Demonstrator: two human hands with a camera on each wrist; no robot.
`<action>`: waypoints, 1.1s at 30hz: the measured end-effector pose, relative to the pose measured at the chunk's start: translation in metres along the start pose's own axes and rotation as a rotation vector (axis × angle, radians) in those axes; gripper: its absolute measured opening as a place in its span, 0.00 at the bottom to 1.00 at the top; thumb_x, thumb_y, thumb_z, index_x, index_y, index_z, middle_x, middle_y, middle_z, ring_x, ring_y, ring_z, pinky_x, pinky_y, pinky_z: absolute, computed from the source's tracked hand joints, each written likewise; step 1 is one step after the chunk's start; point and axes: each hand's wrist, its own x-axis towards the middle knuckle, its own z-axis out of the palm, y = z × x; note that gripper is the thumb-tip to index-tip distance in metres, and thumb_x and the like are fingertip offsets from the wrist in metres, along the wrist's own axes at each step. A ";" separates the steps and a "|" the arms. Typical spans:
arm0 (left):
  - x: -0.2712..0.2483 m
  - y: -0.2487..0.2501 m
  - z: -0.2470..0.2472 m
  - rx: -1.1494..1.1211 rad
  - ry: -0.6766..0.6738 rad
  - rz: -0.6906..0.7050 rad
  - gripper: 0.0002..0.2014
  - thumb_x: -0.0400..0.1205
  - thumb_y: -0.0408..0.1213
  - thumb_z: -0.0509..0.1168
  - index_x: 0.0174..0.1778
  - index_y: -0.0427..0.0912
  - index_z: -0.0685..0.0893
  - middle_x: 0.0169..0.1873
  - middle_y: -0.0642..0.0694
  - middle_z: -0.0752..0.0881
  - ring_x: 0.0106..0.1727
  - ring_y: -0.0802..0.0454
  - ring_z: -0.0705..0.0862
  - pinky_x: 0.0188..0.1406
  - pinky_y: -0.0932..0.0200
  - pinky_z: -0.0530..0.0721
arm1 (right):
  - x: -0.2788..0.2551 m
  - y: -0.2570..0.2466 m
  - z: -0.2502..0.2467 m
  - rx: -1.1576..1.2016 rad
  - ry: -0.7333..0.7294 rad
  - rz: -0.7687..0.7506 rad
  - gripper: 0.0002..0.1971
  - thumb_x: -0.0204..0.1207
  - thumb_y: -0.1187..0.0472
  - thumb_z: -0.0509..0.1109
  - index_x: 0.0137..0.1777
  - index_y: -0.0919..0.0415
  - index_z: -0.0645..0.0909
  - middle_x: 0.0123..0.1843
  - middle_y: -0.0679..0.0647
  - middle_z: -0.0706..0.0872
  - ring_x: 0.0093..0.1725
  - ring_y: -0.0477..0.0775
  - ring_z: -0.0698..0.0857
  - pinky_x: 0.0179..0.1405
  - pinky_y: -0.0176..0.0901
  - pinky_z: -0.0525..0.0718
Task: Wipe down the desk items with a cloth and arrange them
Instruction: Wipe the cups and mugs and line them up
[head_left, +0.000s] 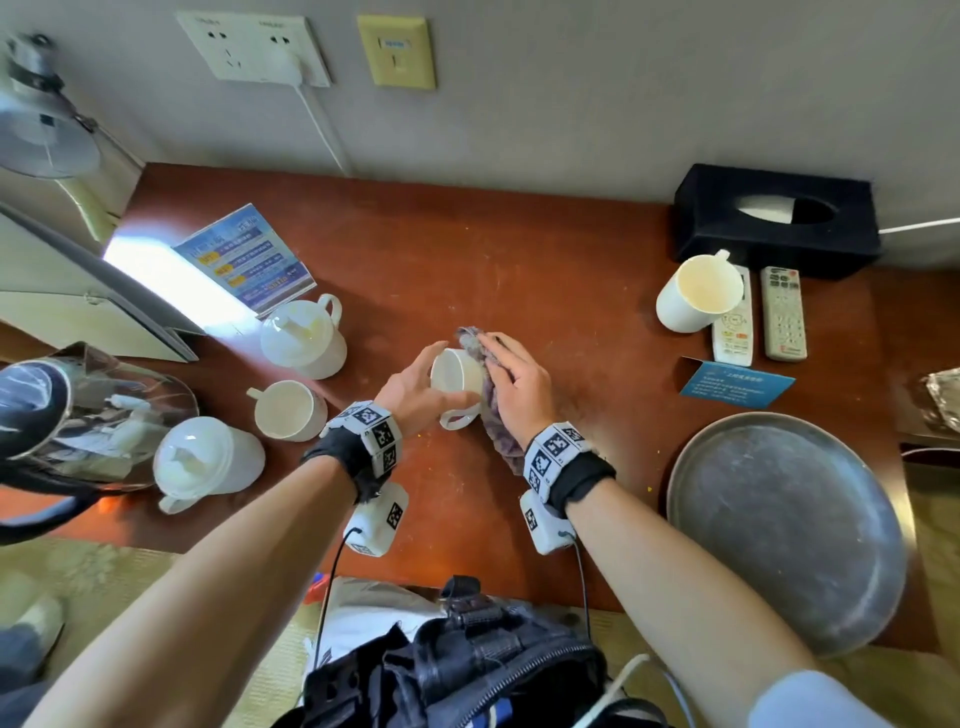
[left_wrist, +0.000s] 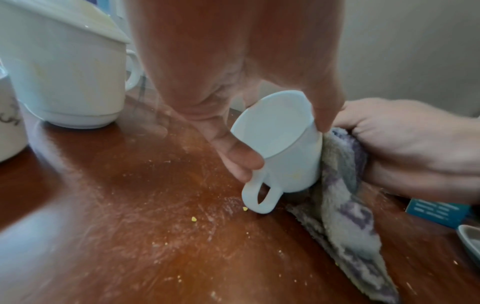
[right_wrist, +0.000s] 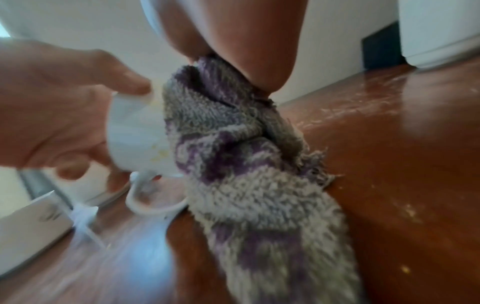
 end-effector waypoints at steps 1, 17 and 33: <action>-0.001 0.000 0.000 0.016 -0.003 0.009 0.53 0.62 0.65 0.74 0.83 0.71 0.56 0.66 0.36 0.84 0.58 0.38 0.87 0.51 0.52 0.87 | 0.006 0.001 -0.003 0.004 0.005 0.077 0.18 0.85 0.69 0.63 0.71 0.59 0.83 0.74 0.52 0.81 0.72 0.44 0.77 0.74 0.30 0.68; -0.001 -0.002 0.013 0.027 0.006 -0.020 0.53 0.70 0.61 0.76 0.88 0.56 0.56 0.61 0.37 0.88 0.57 0.43 0.88 0.47 0.60 0.81 | -0.014 -0.005 -0.007 -0.013 -0.006 -0.111 0.18 0.82 0.73 0.65 0.70 0.62 0.83 0.72 0.50 0.82 0.70 0.39 0.77 0.72 0.22 0.68; -0.011 -0.002 0.008 -0.002 0.003 -0.020 0.39 0.65 0.58 0.80 0.70 0.49 0.78 0.49 0.48 0.90 0.42 0.51 0.89 0.38 0.54 0.91 | -0.019 -0.003 -0.005 -0.127 -0.067 -0.225 0.18 0.82 0.71 0.66 0.70 0.60 0.84 0.73 0.54 0.83 0.70 0.53 0.81 0.74 0.38 0.74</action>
